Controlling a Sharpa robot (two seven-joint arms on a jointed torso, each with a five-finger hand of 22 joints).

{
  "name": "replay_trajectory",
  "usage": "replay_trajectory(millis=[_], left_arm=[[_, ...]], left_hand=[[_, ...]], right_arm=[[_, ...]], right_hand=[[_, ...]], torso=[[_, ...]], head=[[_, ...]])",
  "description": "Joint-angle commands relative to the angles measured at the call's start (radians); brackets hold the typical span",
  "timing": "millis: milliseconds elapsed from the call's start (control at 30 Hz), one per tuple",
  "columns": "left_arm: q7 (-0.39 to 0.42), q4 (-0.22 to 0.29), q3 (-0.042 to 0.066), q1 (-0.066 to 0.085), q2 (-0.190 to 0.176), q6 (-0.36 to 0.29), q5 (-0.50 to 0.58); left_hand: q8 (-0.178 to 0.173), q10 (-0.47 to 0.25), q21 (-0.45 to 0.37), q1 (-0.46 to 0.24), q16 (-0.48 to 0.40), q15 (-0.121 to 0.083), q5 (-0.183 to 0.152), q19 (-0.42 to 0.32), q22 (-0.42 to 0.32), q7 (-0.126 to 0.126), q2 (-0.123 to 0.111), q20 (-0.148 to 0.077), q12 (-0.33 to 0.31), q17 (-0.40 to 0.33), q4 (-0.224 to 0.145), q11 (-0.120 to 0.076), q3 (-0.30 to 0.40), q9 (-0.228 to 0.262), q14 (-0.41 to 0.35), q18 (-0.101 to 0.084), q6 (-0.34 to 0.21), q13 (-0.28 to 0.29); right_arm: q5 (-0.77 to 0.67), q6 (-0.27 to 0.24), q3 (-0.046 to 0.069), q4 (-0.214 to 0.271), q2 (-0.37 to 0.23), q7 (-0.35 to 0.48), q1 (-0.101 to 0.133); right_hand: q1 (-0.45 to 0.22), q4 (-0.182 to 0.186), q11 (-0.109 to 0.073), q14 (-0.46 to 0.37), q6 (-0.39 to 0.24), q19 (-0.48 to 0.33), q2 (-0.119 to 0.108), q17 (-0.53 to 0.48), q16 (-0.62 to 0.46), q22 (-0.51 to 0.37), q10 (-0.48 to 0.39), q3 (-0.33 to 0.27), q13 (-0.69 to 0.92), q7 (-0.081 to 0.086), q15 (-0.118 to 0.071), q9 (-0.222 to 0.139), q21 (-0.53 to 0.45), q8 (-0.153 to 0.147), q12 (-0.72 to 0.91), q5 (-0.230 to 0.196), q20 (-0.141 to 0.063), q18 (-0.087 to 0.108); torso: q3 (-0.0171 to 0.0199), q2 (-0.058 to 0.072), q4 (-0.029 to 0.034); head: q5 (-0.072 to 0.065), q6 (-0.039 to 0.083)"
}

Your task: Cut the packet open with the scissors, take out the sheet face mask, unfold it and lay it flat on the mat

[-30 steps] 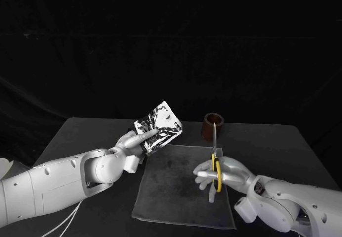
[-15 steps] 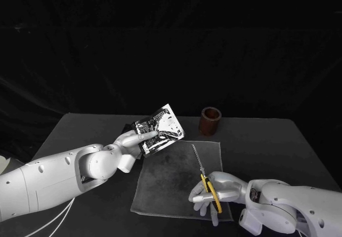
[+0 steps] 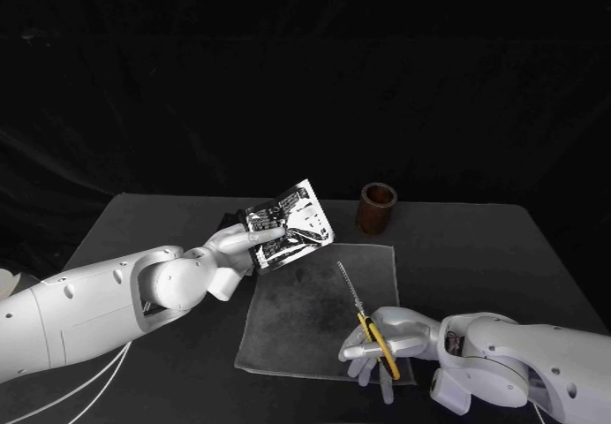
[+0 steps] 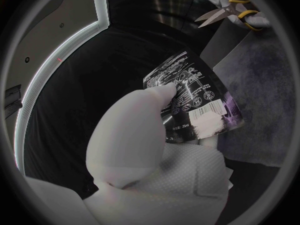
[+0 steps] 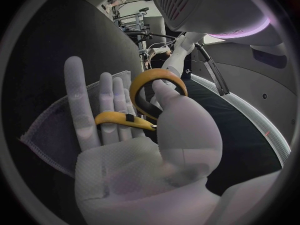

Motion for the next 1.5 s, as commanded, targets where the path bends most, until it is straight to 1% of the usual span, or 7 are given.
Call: replay_trajectory(millis=[33,300,433,600,1267,1367,1500], left_arm=[[-0.002,0.007,0.001,0.004,-0.002,0.028,-0.019],[0.0,0.015,0.0,0.005,-0.003,0.02,-0.021],[0.002,0.016,0.0,0.006,-0.001,0.015,-0.022],[0.003,0.017,0.0,0.006,0.003,0.014,-0.022],[-0.003,0.019,0.0,0.007,0.02,0.003,-0.03],[0.0,0.018,0.0,0.009,0.02,0.003,-0.03],[0.009,0.019,0.001,0.014,0.019,0.003,-0.03]], left_hand=[[0.004,0.005,0.005,0.002,-0.004,0.001,0.004,0.006,0.002,0.003,0.01,0.001,-0.005,0.001,-0.004,-0.001,0.0,0.027,0.006,0.01,0.007,0.001],[0.004,0.005,0.006,0.001,-0.004,0.001,0.004,0.006,0.002,0.004,0.01,0.001,-0.005,0.001,-0.006,0.0,0.001,0.027,0.006,0.01,0.007,0.001],[0.004,0.005,0.006,0.0,-0.004,0.001,0.004,0.006,0.002,0.004,0.01,0.001,-0.005,0.001,-0.006,0.0,0.001,0.027,0.006,0.01,0.007,0.001],[0.004,0.005,0.006,-0.001,-0.004,0.001,0.004,0.006,0.002,0.004,0.01,0.001,-0.005,0.002,-0.007,0.0,0.002,0.028,0.007,0.01,0.007,0.001],[0.004,0.005,0.005,-0.005,-0.006,0.001,0.004,0.004,0.001,0.005,0.009,0.001,-0.005,0.004,-0.015,0.0,0.009,0.031,0.007,0.01,0.007,0.001],[0.004,0.005,0.005,-0.005,-0.006,0.001,0.004,0.004,0.001,0.005,0.009,0.001,-0.005,0.004,-0.015,0.0,0.009,0.031,0.007,0.01,0.007,0.001],[0.004,0.006,0.005,-0.006,-0.007,0.001,0.004,0.004,0.001,0.005,0.009,0.001,-0.005,0.004,-0.016,0.0,0.009,0.031,0.007,0.01,0.007,0.001]], right_arm=[[0.053,0.004,0.0,0.001,0.0,-0.001,0.0],[0.098,0.009,0.001,0.009,-0.002,0.006,0.003],[0.106,0.005,0.001,0.011,-0.002,0.004,0.01],[0.107,-0.001,0.001,0.003,0.003,0.002,0.022],[0.091,0.011,0.002,-0.029,0.045,-0.012,0.062],[0.089,0.014,0.002,-0.033,0.047,-0.016,0.063],[0.082,0.027,0.001,-0.036,0.047,-0.021,0.064]], right_hand=[[-0.007,0.019,0.009,-0.019,-0.026,-0.003,0.0,-0.003,-0.011,-0.002,-0.026,-0.038,-0.002,0.01,0.006,0.002,-0.006,-0.005,-0.002,-0.004,0.009,0.132],[0.016,0.069,0.042,-0.087,-0.11,-0.027,0.022,-0.014,-0.044,-0.008,-0.134,-0.161,-0.004,0.043,0.036,0.006,-0.015,-0.011,-0.004,-0.003,0.027,0.124],[0.064,0.124,0.067,-0.17,-0.177,-0.05,0.054,-0.043,-0.048,-0.008,-0.211,-0.289,-0.002,0.065,0.059,0.014,-0.016,0.001,0.002,-0.001,0.04,0.114],[0.116,0.182,0.075,-0.209,-0.221,-0.06,0.074,-0.065,-0.044,-0.005,-0.247,-0.381,-0.001,0.077,0.07,0.023,-0.009,0.026,0.009,-0.002,0.046,0.111],[0.124,0.186,0.082,-0.238,-0.249,-0.069,0.089,-0.081,-0.043,-0.002,-0.269,-0.427,-0.001,0.083,0.077,0.03,-0.002,0.052,0.017,-0.003,0.05,0.108],[0.117,0.187,0.084,-0.248,-0.258,-0.074,0.086,-0.086,-0.043,-0.002,-0.276,-0.437,-0.001,0.085,0.079,0.032,-0.001,0.059,0.019,-0.002,0.051,0.107],[0.099,0.19,0.095,-0.285,-0.299,-0.088,0.054,-0.1,-0.049,-0.001,-0.312,-0.45,-0.002,0.095,0.09,0.034,0.0,0.069,0.016,-0.001,0.057,0.102]], torso=[[0.0003,0.0,0.0004],[0.0001,0.0,-0.0009],[0.0004,0.0,-0.0011],[0.0004,0.0,-0.0016],[-0.0005,0.0,0.0001],[-0.0008,0.0,-0.0006],[-0.0013,0.0,-0.0005]], head=[[0.0,-0.01],[0.0,-0.02],[-0.001,-0.021],[-0.003,-0.021],[0.003,-0.027],[0.003,-0.027],[0.004,-0.026]])
